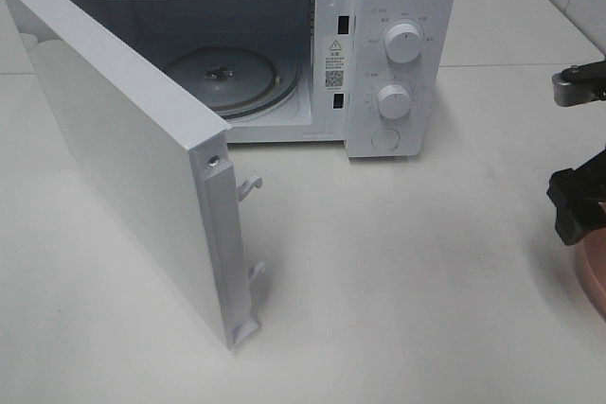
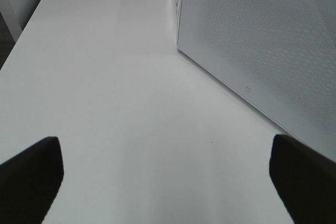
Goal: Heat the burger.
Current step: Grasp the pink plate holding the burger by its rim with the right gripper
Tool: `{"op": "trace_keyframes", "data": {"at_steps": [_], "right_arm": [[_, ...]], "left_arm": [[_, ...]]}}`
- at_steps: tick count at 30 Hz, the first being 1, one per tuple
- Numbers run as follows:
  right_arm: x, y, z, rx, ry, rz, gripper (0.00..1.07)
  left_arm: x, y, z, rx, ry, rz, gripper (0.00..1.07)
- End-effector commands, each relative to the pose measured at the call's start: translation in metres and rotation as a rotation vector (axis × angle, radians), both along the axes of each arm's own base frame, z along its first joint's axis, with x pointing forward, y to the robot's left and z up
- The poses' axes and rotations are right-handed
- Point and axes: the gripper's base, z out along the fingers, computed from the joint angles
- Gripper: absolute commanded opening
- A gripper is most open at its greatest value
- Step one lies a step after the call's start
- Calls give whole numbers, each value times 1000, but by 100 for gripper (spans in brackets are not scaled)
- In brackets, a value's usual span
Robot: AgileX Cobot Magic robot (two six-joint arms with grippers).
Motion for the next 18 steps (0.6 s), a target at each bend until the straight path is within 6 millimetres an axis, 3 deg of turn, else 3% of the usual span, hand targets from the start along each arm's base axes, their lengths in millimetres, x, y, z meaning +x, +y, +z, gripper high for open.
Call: {"op": "trace_keyframes", "data": {"at_steps": [1,12,18], "right_arm": [[0,-2,-3,-5,-3,7,88],[10,-1,-36,-9,82,6,82],[16,-13,-49,0,93,-70,81]], "left_arm": [[-1,0,1,-6,-28,-2,100],[-1,0,1,-6,-28,-2,100],[-1,0,1,-6,-28,-2,100]]}}
